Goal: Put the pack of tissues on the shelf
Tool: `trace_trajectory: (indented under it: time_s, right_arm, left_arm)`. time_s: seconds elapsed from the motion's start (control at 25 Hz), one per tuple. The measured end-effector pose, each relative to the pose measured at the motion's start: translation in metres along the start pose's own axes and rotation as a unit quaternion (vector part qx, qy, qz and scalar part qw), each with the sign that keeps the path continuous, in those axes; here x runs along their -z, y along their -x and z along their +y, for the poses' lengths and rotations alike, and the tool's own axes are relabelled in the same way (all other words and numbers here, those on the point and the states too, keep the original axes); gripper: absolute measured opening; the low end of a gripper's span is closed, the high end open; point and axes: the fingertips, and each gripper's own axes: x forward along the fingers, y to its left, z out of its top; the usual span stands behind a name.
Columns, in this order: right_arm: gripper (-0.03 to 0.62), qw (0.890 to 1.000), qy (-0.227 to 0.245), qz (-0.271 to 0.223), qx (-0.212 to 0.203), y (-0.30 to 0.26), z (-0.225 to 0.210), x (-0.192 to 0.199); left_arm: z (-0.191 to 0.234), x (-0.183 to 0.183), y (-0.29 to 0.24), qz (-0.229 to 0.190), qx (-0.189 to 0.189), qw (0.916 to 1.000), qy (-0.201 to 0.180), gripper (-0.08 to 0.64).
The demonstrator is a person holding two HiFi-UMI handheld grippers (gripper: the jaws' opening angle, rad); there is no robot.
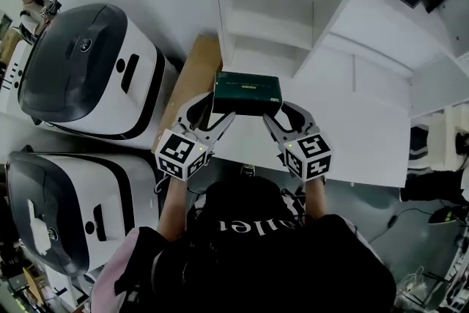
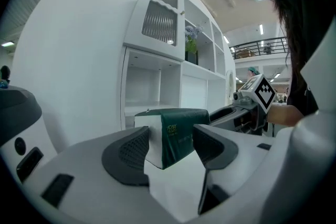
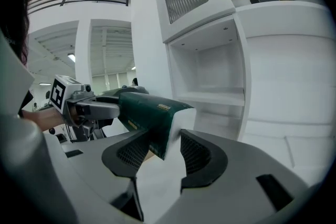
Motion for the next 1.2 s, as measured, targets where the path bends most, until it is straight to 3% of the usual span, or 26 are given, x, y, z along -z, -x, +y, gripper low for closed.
trace_trajectory:
  time_s: [0.32,0.68,1.0,1.2]
  right_arm:
    - [0.213,0.999,0.012,-0.027,0.028,0.001,-0.039,-0.033]
    - [0.21,0.993,0.052,-0.059,0.092,-0.006,-0.088,-0.082]
    - [0.199,0.985,0.051,-0.054,0.154,-0.031,-0.129,-0.094]
    - [0.196,0.981,0.046,-0.049,0.184,-0.044,-0.144,-0.088]
  left_arm:
    - [0.008,-0.031,-0.041,-0.016,0.016,0.9992,-0.032,0.273]
    - [0.029,-0.071,-0.094,-0.043,0.029,0.9968,-0.061,0.273]
    - [0.054,-0.071,-0.144,-0.038,0.03,0.9971,-0.058,0.273]
    - [0.062,-0.061,-0.165,-0.03,0.027,0.9959,-0.081,0.273]
